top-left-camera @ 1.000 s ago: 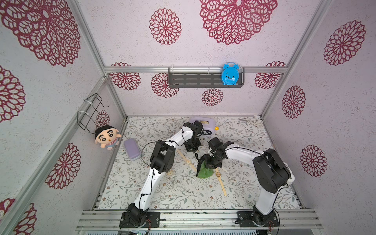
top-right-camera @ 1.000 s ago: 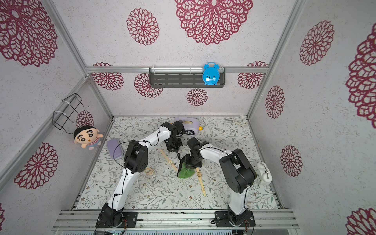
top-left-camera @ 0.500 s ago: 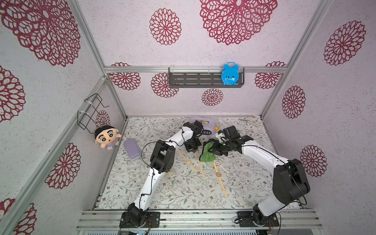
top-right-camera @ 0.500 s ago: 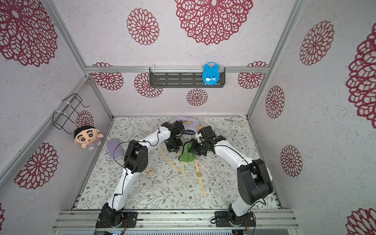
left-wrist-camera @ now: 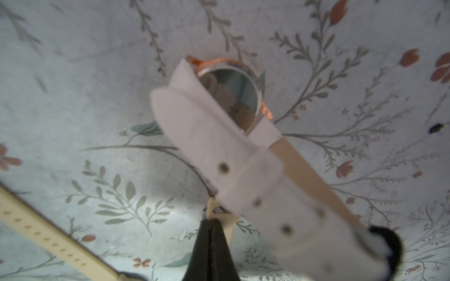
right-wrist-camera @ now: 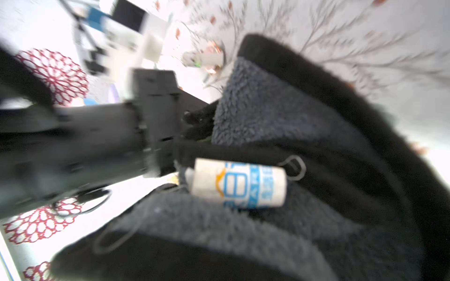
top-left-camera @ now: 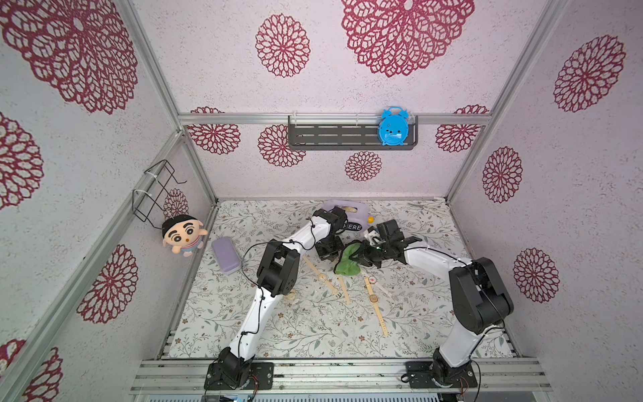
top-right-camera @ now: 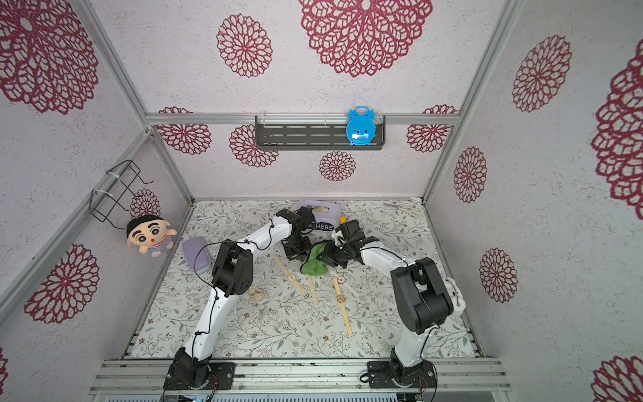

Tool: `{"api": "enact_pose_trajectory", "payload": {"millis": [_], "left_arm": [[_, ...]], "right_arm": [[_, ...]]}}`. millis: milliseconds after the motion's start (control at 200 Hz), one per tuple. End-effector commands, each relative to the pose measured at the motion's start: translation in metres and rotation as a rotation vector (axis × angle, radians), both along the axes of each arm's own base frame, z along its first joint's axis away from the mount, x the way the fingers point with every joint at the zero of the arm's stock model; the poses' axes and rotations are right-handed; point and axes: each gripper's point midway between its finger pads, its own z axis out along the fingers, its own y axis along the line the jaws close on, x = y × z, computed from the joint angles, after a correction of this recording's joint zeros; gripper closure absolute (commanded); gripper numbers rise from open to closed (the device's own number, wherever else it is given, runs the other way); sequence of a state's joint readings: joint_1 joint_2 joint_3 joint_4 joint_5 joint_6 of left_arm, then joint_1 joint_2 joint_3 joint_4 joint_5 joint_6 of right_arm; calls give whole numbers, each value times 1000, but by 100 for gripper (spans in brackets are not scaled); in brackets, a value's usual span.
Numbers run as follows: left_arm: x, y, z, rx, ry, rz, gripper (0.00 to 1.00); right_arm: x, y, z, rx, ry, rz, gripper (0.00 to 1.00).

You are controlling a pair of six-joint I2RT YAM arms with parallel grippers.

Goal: Wipe the watch dial
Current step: Wipe the dirt from the watch dial.

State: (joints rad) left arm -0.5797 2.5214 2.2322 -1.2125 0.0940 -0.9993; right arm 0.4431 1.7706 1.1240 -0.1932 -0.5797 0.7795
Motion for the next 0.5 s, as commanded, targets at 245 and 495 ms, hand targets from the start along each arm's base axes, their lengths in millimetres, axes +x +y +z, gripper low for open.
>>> {"api": "enact_pose_trajectory", "payload": {"millis": [245, 495], "left_arm": [[-14, 35, -43, 150, 92, 20, 100], [-16, 36, -43, 147, 97, 23, 100]], "right_arm": [[2, 43, -34, -47, -12, 88, 100], [-20, 9, -87, -340, 66, 104, 100]]}}
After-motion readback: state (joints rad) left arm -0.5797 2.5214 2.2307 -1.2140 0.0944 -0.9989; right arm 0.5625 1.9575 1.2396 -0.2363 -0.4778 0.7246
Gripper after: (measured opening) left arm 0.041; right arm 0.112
